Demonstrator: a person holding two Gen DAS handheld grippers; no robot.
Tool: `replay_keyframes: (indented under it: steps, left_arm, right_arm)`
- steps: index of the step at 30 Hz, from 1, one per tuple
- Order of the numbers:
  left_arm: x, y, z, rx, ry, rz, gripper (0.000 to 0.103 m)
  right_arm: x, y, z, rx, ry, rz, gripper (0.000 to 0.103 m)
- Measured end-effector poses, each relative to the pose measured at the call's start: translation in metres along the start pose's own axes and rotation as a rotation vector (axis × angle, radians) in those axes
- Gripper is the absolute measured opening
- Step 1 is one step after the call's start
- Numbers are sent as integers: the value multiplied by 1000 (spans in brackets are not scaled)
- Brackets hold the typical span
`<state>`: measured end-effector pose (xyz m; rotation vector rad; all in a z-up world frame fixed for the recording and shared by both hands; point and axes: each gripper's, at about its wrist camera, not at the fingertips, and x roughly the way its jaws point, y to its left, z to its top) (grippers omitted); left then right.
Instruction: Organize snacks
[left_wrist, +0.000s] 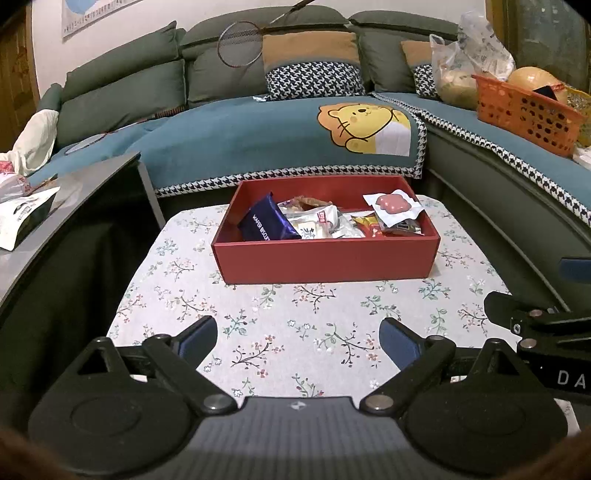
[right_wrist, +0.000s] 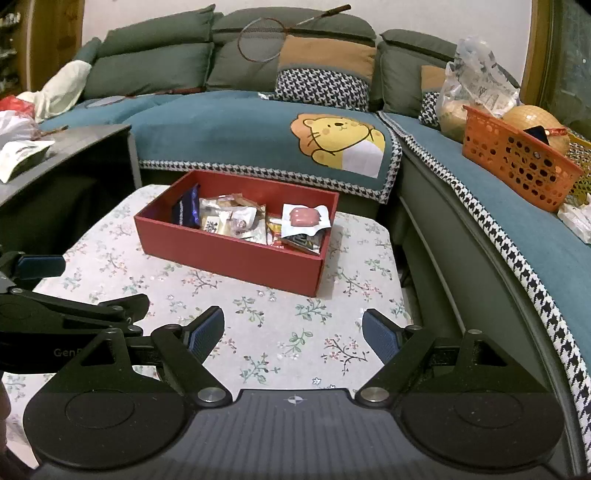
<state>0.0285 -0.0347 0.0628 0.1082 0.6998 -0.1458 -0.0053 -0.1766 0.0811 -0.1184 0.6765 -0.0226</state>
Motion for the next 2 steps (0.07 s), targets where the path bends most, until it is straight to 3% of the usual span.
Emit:
replay_keyframes:
  steps: [2]
  left_arm:
    - [-1, 0, -1, 4, -2, 5, 103]
  right_arm:
    - [-1, 0, 0, 3, -4, 1, 87]
